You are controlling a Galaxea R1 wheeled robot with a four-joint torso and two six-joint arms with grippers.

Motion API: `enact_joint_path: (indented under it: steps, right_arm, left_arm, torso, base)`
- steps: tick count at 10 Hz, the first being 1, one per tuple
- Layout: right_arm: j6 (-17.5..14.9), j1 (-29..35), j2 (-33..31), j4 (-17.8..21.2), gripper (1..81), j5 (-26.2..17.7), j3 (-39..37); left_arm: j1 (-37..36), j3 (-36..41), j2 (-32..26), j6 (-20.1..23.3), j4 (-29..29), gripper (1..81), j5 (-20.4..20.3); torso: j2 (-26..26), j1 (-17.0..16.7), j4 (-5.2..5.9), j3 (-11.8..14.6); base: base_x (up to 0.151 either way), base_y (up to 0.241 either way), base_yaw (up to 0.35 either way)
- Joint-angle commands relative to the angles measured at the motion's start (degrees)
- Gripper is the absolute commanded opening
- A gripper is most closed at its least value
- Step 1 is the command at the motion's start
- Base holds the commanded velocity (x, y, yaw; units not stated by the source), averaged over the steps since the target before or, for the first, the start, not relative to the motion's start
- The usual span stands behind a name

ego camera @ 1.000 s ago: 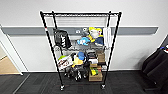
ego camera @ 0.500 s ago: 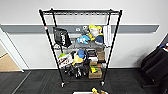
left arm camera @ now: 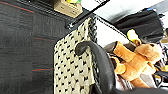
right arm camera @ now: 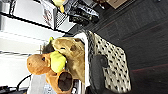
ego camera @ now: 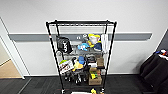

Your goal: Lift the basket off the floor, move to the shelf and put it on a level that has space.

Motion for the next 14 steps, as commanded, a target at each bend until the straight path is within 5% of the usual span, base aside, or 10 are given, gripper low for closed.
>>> enact_joint_path:
  steps: [1,2,3,5,13,14]
  right_arm:
    - [0.1,5.9,-6.6,0.3,1.0,0.9,2.8]
    - [0.1,5.9,-7.1,0.3,1.0,0.9,3.4]
    - [0.1,5.9,-8.1,0.2,1.0,1.0,4.4]
    - [0.0,5.9,-9.4,0.1,1.0,1.2,6.2]
    - [0.0,6.1,-2.4,-0.1,1.0,1.6,6.3]
    - [0.0,6.2,-1.9,-0.1,1.0,1.6,6.4]
  left_arm:
    - [-6.4,3.4,-6.9,0.4,-0.2,1.0,1.5]
    - [-6.3,4.3,-7.3,0.5,-0.2,1.0,1.5]
    - [-6.2,4.8,-7.5,0.5,-0.2,1.0,1.5]
    - [-6.0,5.3,-7.2,0.5,-0.3,1.0,1.5]
    - [-4.5,5.7,1.4,0.7,0.3,1.0,1.3]
    - [-4.7,5.8,1.6,0.7,0.2,1.0,1.2]
  torso:
    - [5.5,-3.6,0.0,5.5]
    - [7.3,-4.7,0.0,7.3]
    - [9.2,-6.1,0.0,3.6]
    - [12.5,-8.3,0.0,6.6]
    - [27.5,-18.0,0.0,7.5]
    - [29.4,-19.3,0.0,9.4]
  base:
    - [0.0,0.0,0.0]
    - [0.0,0.0,0.0]
    - [0.0,0.0,0.0]
    - [0.0,0.0,0.0]
    - [0.0,0.0,0.0]
    - [0.0,0.0,0.0]
